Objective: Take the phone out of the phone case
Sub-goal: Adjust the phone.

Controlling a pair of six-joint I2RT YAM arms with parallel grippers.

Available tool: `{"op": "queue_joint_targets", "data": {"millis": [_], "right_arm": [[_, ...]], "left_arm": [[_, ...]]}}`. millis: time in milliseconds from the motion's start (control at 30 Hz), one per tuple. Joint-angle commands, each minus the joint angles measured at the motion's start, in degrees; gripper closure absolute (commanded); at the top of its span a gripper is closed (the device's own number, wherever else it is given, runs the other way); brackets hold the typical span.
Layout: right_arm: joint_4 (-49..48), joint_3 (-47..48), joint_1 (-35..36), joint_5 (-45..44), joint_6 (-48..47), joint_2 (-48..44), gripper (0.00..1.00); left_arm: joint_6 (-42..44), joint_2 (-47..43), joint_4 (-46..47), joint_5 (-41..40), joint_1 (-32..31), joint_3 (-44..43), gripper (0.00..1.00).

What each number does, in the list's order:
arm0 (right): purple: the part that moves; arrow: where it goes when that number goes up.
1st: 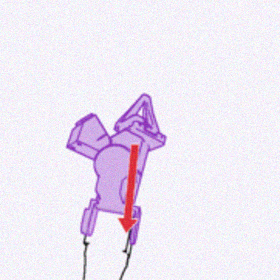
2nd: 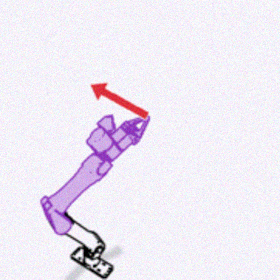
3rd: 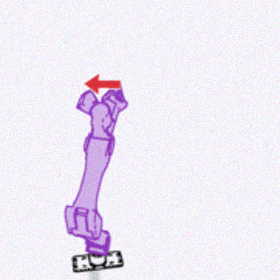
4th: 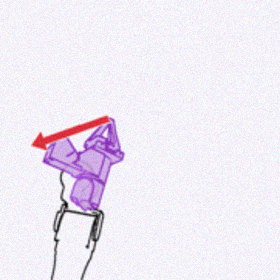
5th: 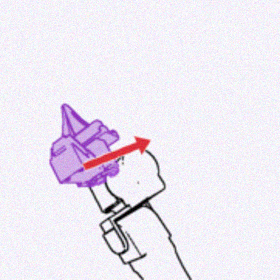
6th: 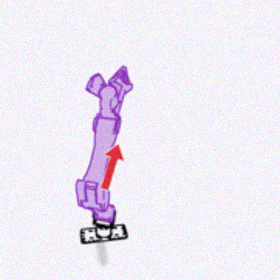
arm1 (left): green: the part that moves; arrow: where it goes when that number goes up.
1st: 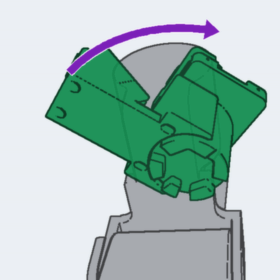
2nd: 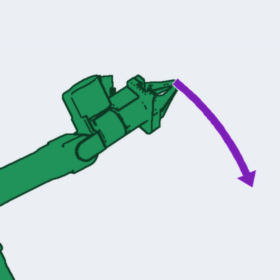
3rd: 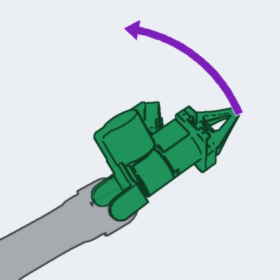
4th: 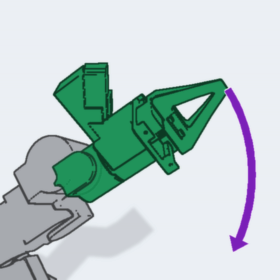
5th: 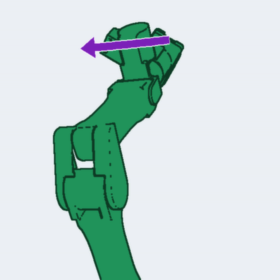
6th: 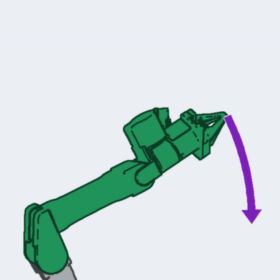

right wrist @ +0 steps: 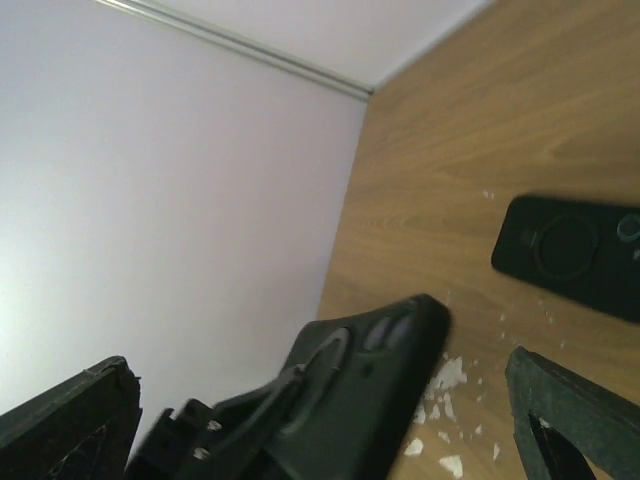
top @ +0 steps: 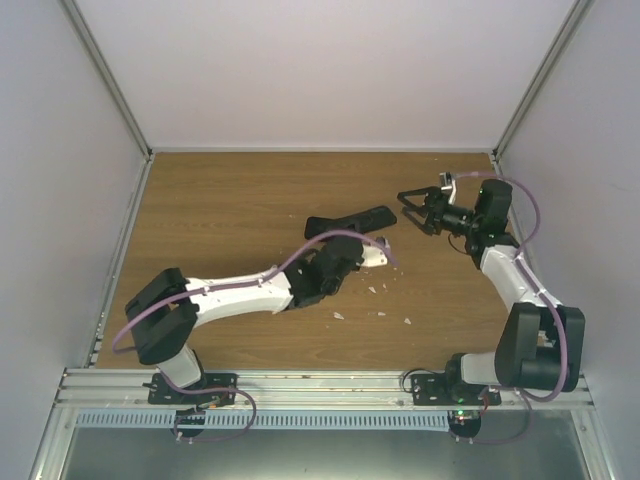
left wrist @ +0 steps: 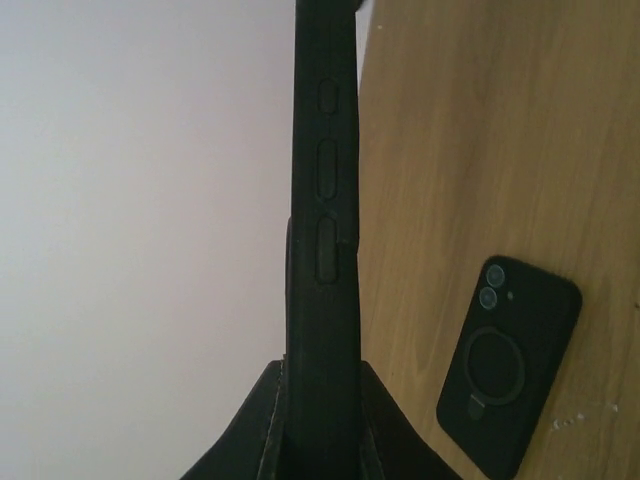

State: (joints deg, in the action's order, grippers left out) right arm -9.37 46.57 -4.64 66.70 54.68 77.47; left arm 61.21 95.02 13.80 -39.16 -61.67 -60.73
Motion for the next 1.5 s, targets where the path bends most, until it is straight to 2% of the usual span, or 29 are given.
{"op": "queue_joint_targets", "data": {"millis": [0, 200, 400, 567, 633, 867, 1033, 1300, 1467], "right_arm": [[5.84, 5.84, -1.02, -3.09, -10.02, -1.72, 0.00], [14.33, 15.35, -1.15, -4.68, -21.37, -0.10, 0.00], [18.33, 22.77, -1.12, -5.91, -29.58, 1.39, 0.00], [18.84, 25.28, -1.14, -9.96, -30.91, 1.30, 0.01], [16.02, 23.86, -1.16, -10.53, -28.99, 0.52, 0.00], [4.15, 18.66, 0.47, -6.21, -24.77, -0.17, 0.00], [0.33, 16.63, 4.20, -8.43, -18.58, -0.23, 0.00], [-4.36, 16.86, 10.68, -7.53, -11.11, 1.59, 0.00], [-12.58, 15.40, 12.41, -5.70, -2.34, 3.22, 0.06]], "left_arm": [[-18.38, -5.98, -12.84, 5.94, 3.65, -8.86, 1.00], [-29.20, -7.25, -25.18, 12.18, 7.33, -15.40, 1.00], [-39.04, -8.63, -32.64, 21.33, 13.35, -20.47, 1.00], [-47.54, -10.73, -35.76, 34.07, 19.78, -22.99, 1.00], [-50.40, -11.55, -35.73, 38.05, 22.00, -23.18, 1.00], [-63.12, -13.42, -34.39, 55.94, 30.93, -24.72, 1.00], [-72.16, -13.96, -31.10, 68.90, 36.52, -24.93, 1.00], [-85.89, -14.20, -18.65, 85.63, 40.07, -21.80, 1.00], [-94.55, -14.61, -8.36, 91.52, 40.32, -18.03, 1.00]]}}
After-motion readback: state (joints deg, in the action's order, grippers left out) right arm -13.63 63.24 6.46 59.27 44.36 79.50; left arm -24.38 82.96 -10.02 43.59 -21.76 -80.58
